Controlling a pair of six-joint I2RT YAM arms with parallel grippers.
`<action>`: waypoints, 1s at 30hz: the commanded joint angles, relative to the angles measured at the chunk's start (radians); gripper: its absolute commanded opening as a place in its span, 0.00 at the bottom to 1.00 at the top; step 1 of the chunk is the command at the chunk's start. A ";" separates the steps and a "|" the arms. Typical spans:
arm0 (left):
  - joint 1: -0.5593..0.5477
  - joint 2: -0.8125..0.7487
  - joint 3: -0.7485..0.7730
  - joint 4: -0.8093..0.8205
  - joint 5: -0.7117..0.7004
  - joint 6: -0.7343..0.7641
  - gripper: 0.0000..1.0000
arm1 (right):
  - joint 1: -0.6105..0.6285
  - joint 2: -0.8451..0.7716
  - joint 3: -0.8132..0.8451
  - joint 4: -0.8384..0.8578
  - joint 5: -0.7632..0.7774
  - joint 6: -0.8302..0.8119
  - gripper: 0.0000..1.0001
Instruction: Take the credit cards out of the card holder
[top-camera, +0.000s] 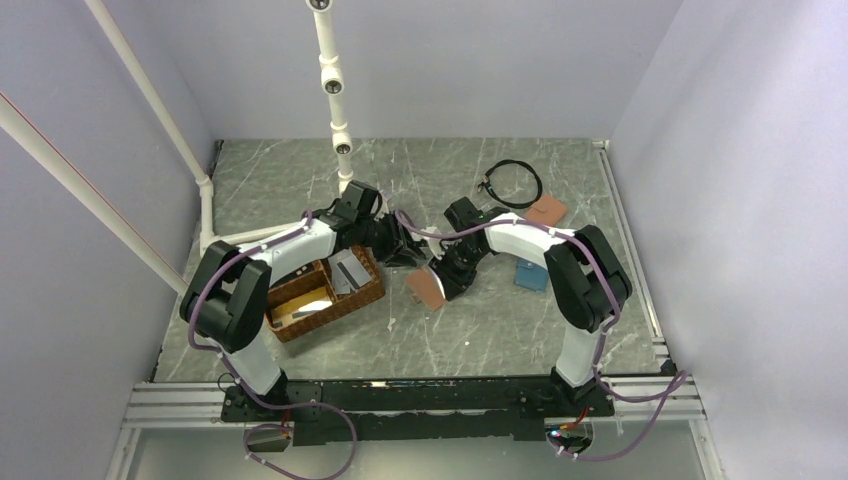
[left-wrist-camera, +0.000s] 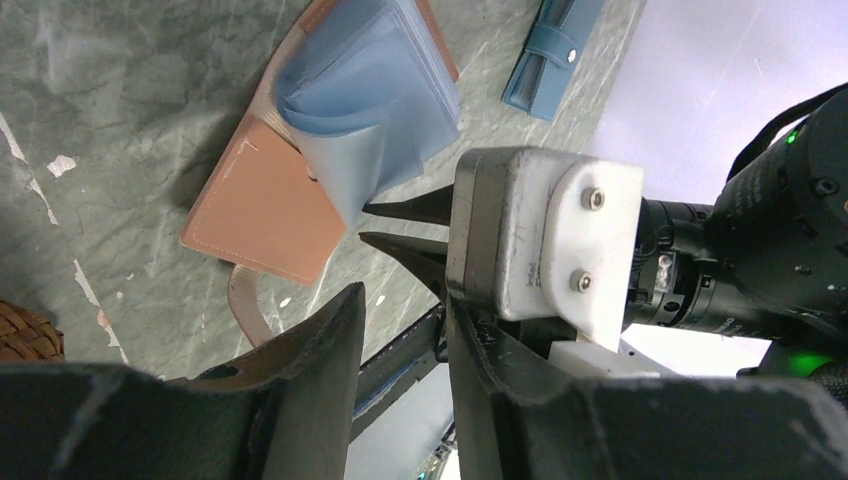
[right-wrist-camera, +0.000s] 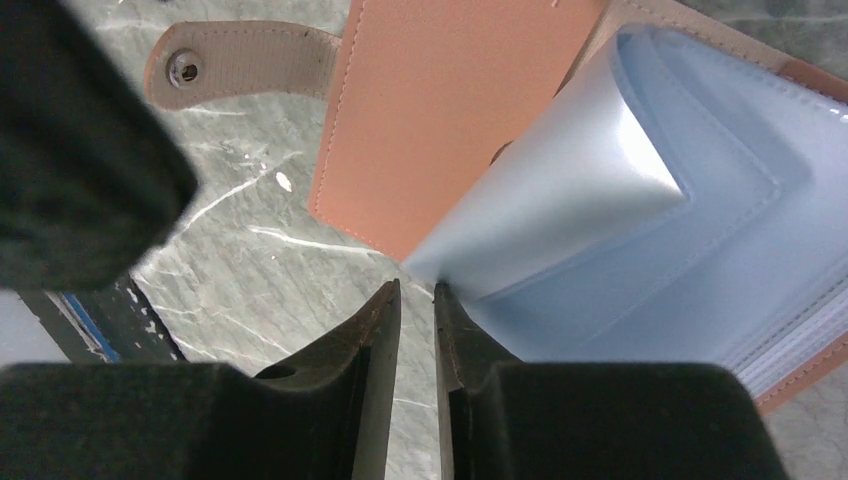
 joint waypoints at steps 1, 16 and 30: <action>0.000 0.007 0.011 0.035 -0.017 -0.015 0.41 | 0.021 -0.027 -0.008 0.023 -0.037 -0.038 0.21; 0.000 0.044 0.001 0.084 -0.005 -0.052 0.41 | -0.055 0.094 0.122 -0.026 -0.437 0.016 0.23; -0.002 0.041 -0.008 0.138 -0.006 -0.070 0.41 | -0.150 0.041 0.154 -0.139 -0.617 -0.068 0.29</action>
